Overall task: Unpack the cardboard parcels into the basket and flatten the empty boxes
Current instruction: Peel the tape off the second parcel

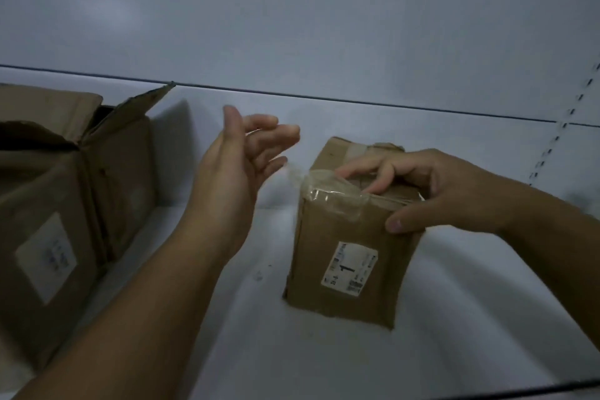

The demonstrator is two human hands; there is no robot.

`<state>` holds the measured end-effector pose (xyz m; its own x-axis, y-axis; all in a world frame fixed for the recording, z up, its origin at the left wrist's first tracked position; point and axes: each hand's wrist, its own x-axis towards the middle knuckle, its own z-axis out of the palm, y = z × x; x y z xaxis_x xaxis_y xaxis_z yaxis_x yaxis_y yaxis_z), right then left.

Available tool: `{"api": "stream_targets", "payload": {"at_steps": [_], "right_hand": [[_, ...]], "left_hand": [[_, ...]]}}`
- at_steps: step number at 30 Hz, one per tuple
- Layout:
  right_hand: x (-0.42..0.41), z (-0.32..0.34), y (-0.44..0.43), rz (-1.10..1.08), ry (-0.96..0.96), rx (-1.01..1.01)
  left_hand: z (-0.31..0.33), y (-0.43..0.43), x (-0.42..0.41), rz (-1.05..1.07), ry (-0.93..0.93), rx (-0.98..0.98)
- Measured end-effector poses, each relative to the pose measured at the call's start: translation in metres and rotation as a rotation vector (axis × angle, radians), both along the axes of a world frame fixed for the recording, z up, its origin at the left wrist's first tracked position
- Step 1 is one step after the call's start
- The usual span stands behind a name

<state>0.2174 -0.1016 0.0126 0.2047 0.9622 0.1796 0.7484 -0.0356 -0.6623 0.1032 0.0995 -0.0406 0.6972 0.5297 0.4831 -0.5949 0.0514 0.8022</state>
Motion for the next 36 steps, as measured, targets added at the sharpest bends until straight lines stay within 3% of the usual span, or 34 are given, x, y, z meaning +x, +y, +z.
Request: {"api": "stream_targets", "payload": {"at_steps": [3, 6, 8, 9, 13, 15, 17, 21, 23, 26, 31, 33, 36], "right_hand": [[0.007, 0.013, -0.009, 0.0, 0.043, -0.124], [0.013, 0.033, -0.026, -0.135, -0.375, -0.213], [0.011, 0.039, -0.038, -0.21, -0.661, -0.173], [0.01, 0.038, -0.043, -0.242, -0.686, -0.137], [0.008, 0.019, -0.05, -0.379, -0.514, -0.028], [0.003, 0.014, -0.05, -0.434, -0.257, 0.011], [-0.006, 0.007, -0.052, -0.497, -0.007, 0.175], [-0.034, -0.021, -0.059, -0.741, -0.122, 0.544], [-0.051, -0.039, -0.061, -0.76, -0.196, 0.495], [-0.062, -0.063, -0.059, -0.815, -0.488, 0.23], [-0.048, -0.081, -0.028, -0.949, -0.586, -0.024], [-0.039, -0.085, -0.012, -0.984, -0.41, -0.033], [-0.025, -0.088, 0.007, -0.937, 0.086, 0.133]], "left_hand": [[-0.012, -0.009, 0.002, 0.199, 0.128, 0.647], [-0.018, -0.023, 0.009, 0.175, 0.169, 0.95], [-0.013, -0.029, 0.007, 0.174, 0.109, 0.943], [-0.01, -0.032, 0.003, 0.165, 0.07, 0.933], [0.0, -0.038, -0.01, 0.179, -0.039, 1.118], [0.003, -0.041, -0.012, 0.27, 0.001, 1.203], [0.001, -0.045, -0.01, 0.398, 0.011, 1.219], [-0.003, -0.053, -0.007, 0.64, 0.0, 1.154], [-0.001, -0.05, -0.007, 0.695, 0.026, 1.112], [0.001, -0.055, -0.004, 0.726, 0.054, 1.158], [0.003, -0.065, 0.015, 0.743, 0.097, 1.228], [0.0, -0.059, 0.02, 0.728, 0.101, 1.23], [-0.006, -0.055, 0.026, 0.742, 0.097, 1.266]]}}
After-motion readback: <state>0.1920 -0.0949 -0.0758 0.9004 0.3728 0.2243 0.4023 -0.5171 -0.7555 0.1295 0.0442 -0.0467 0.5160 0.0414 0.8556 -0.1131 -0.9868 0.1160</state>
